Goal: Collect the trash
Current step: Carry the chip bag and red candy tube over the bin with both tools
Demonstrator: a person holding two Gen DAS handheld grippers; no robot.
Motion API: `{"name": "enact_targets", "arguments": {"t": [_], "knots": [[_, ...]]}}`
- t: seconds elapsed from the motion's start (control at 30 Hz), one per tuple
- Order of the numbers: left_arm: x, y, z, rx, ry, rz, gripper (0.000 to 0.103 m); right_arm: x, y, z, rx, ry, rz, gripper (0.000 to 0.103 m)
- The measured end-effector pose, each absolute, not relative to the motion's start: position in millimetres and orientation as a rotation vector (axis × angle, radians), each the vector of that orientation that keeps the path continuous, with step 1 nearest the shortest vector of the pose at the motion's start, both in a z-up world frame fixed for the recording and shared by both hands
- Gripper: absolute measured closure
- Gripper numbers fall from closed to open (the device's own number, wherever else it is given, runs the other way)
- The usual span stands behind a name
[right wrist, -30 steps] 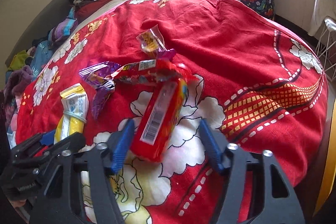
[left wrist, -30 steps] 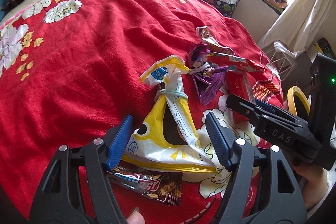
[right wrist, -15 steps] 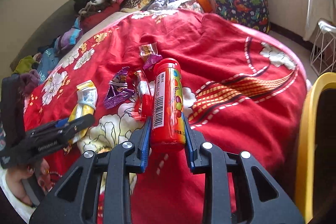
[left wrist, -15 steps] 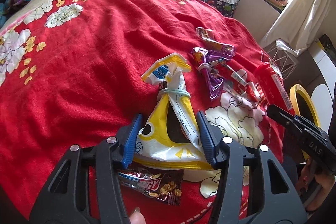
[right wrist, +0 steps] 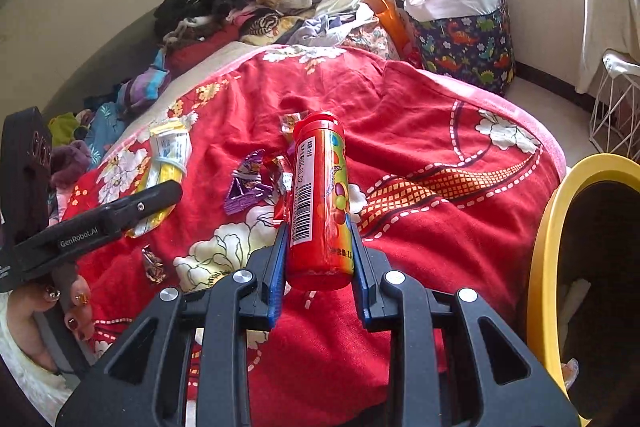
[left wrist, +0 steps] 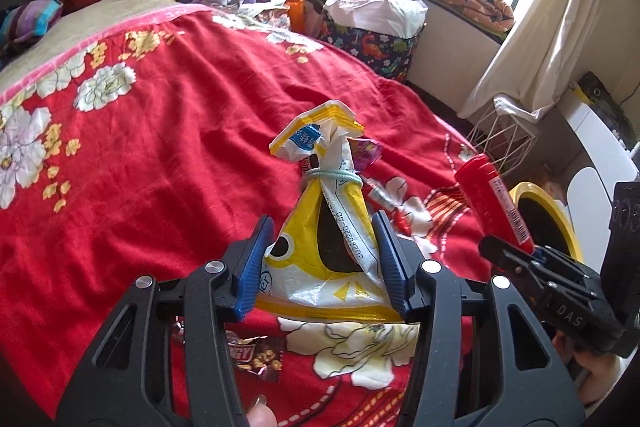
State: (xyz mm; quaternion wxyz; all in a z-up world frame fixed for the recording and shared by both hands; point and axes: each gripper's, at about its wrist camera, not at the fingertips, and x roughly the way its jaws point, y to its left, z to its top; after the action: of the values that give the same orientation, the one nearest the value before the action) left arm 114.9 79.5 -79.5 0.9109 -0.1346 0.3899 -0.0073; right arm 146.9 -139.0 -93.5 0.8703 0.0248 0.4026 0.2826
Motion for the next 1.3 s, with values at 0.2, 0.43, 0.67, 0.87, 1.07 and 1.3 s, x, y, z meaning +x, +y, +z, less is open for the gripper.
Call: {"name": "enact_targets", "arguments": {"t": [0.2,0.43,0.67,0.87,1.07,1.3], "knots": [[114,67,-64,-0.261,0.771,-0.044,0.060,141,-144,-82,0.052,0.814,0.596,0.077],[113,52,-52,-0.242,0.744,-0.079,0.060,135,-156,-71,0.065,0.788,0.584,0.077],[110,40,-42,-0.225,0.720,-0.105,0.060,131,-171,-63,0.073,0.761,0.565,0.077],[109,32,-36,-0.218,0.704,-0.128,0.060,126,-183,-58,0.089,0.746,0.548,0.077],[106,20,-28,-0.197,0.686,-0.153,0.060,123,-195,-53,0.102,0.731,0.528,0.077],[105,3,-22,-0.172,0.674,-0.180,0.060,116,-209,-48,0.120,0.716,0.506,0.077]]}}
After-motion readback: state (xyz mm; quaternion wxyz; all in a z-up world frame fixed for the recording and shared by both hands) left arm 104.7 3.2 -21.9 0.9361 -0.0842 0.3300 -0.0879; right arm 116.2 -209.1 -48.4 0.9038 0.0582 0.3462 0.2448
